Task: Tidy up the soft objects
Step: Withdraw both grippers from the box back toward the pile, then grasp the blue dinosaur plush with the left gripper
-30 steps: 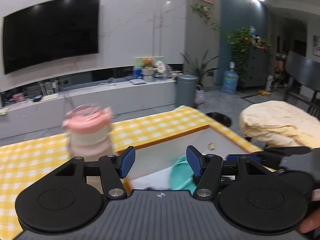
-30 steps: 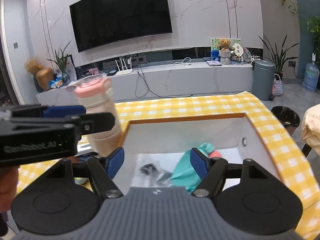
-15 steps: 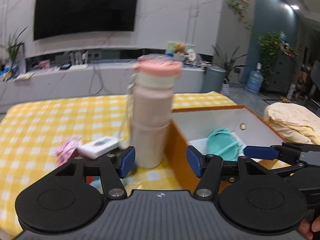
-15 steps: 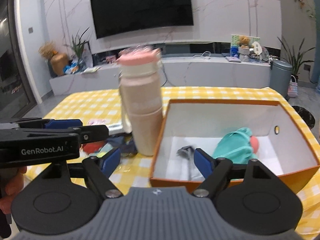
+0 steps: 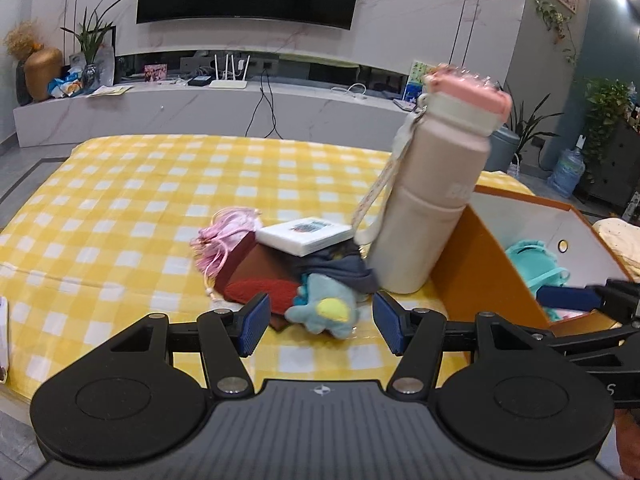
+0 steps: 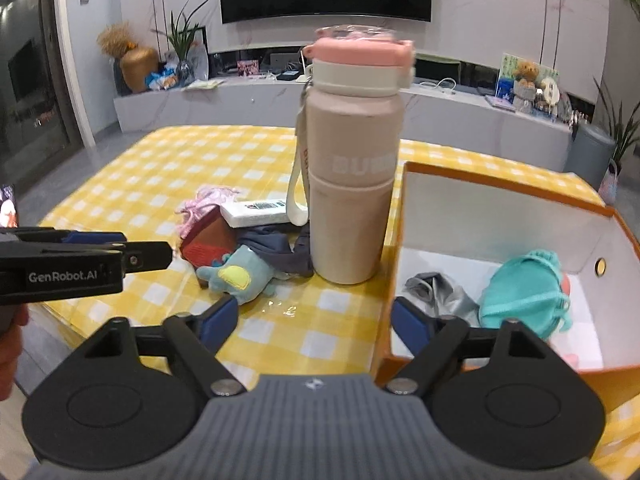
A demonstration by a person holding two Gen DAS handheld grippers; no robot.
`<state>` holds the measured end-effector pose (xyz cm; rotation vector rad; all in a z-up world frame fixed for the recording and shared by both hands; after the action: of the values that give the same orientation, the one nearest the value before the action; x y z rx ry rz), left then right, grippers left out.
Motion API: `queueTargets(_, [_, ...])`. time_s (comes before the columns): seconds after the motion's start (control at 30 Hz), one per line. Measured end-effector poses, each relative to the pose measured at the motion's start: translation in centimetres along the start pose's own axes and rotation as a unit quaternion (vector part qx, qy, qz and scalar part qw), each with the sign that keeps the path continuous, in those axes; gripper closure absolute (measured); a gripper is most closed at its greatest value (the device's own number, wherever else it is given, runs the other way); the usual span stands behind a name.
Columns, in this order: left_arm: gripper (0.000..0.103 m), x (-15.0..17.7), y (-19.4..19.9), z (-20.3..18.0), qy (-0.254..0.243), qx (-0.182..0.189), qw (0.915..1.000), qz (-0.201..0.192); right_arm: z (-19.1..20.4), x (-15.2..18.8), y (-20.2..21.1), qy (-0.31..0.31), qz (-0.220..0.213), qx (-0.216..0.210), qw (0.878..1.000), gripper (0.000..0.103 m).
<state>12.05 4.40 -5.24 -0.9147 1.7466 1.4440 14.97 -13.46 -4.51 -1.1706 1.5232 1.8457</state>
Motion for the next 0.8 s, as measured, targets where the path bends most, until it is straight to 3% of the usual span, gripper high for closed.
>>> queueTargets(0.1, [0.038,0.5,-0.2,0.6,-0.009,0.001,0.9999,0.007,0.8,-0.1,-0.8,0.033,-0.002,0.014,0.999,0.017])
queueTargets(0.3, [0.042,1.3,-1.6,1.8,-0.003,0.018,0.9995,0.027,3.5,-0.5,-2.3,0.087,-0.004,-0.011,0.996,0.028])
queueTargets(0.5, [0.048,2.0,-2.7,2.9,-0.004,0.016,0.9987,0.049,5.0,0.0,-5.2,0.102,0.020,-0.034,0.994,0.039])
queueTargets(0.8, [0.052,2.4,-4.6,5.4,0.012,-0.037,0.9956,0.086,6.6,0.2,-10.0,0.113,0.058,-0.062,0.990,0.040])
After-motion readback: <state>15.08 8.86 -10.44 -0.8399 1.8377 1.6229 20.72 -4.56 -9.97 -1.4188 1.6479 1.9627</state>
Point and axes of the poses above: each gripper's, at about its wrist camera, not at the fingertips, and y roughly against the way its jaws point, z to its left, x to its underside, the point moved 4 cm from there along -y, roughly the way its jaws point, and after that the axes turned 9 degrees about -z, right-handed, at the moved point
